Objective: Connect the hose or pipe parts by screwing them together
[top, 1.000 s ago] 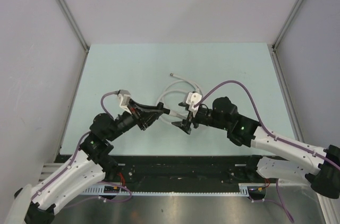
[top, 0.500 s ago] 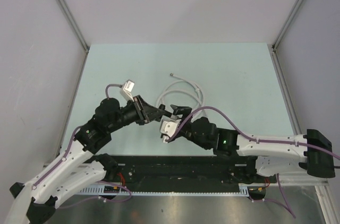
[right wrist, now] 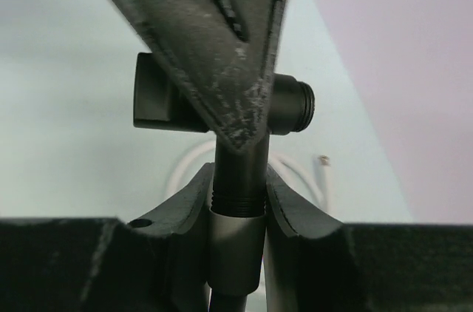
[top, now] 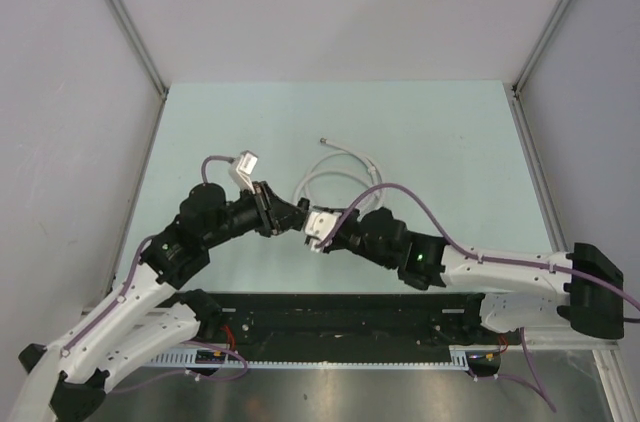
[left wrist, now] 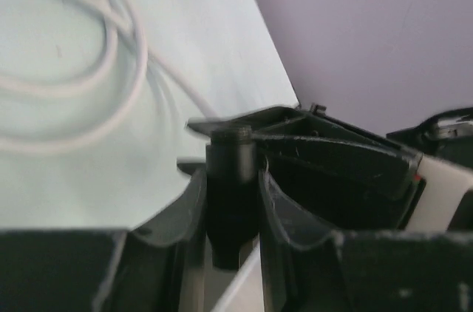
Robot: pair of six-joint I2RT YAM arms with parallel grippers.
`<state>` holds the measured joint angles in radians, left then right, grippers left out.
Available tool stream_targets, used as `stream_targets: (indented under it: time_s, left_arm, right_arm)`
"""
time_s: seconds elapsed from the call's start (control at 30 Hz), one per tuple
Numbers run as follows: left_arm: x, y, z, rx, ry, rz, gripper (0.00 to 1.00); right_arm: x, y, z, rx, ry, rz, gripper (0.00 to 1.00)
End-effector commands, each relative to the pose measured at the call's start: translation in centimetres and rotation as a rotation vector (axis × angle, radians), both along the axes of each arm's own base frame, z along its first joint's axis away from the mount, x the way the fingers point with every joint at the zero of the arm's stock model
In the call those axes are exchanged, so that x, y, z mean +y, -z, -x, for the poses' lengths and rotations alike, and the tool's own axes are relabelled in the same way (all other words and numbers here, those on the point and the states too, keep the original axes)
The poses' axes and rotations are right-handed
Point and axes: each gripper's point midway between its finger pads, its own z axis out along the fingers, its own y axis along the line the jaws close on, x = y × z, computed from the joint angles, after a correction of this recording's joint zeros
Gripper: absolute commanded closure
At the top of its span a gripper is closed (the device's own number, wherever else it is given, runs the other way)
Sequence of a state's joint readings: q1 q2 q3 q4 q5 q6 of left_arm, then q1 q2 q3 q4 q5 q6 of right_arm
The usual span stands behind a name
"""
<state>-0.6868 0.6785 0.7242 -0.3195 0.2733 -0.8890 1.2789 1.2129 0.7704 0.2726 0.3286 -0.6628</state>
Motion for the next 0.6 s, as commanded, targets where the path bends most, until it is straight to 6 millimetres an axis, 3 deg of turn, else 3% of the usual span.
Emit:
stream_targets:
  time_s: [0.0, 0.03, 0.07, 0.1, 0.13, 0.23, 0.27, 0.3, 0.33, 0.4, 0.43, 0.57]
  left_arm:
    - [-0.8, -4.5, 0.5, -0.567, 0.198, -0.037, 1.00]
    - [-0.7, -6.1, 0.4, -0.754, 0.200, -0.030, 1.00]
    - [-0.2, -6.8, 0.9, -0.852, 0.185, -0.010, 1.00]
    - [-0.2, -4.9, 0.6, -0.891, 0.175, -0.022, 1.00]
    - [0.3, -6.5, 0.3, -0.996, 0.120, 0.011, 1.00]
    - [0.9, -5.7, -1.1, -1.012, 0.039, -0.029, 1.00]
    - [0.8, -5.5, -1.3, -1.003, 0.041, -0.034, 1.00]
    - [0.6, -5.4, -1.3, -0.985, 0.051, -0.032, 1.00]
    - [0.5, -5.4, -1.1, -0.952, 0.056, -0.007, 1.00]
    - [0.4, -5.5, -0.9, -0.909, 0.057, 0.019, 1.00]
    - [0.6, -5.8, -1.1, -0.863, 0.030, 0.046, 1.00]
    - [1.2, -5.3, -2.1, -0.649, -0.062, 0.086, 1.00]
  right_arm:
    - [1.6, -3.0, 3.9, 0.332, -0.344, -0.211, 1.00]
    - [0.9, -2.9, 2.8, 0.373, -0.346, -0.227, 1.00]
    - [0.9, -3.0, 3.3, 0.433, -0.375, -0.248, 1.00]
    - [1.0, -3.0, 4.2, 0.463, -0.433, -0.246, 1.00]
    - [0.8, -3.1, 4.3, 0.483, -0.442, -0.250, 1.00]
    - [0.3, -3.3, 4.7, 0.532, -0.454, -0.265, 1.00]
    - [0.0, -3.6, 4.4, 0.528, -0.429, -0.274, 0.95]
    - [-0.3, -3.4, 3.3, 0.515, -0.360, -0.279, 0.87]
    - [-0.8, -3.0, 2.7, 0.518, -0.314, -0.272, 0.68]
    - [-1.9, -3.2, 1.0, 0.480, -0.200, -0.285, 0.50]
    - [-2.3, -3.0, 0.5, 0.470, -0.164, -0.280, 0.33]
    - [-3.8, -3.8, -0.9, 0.405, -0.066, -0.301, 0.16]
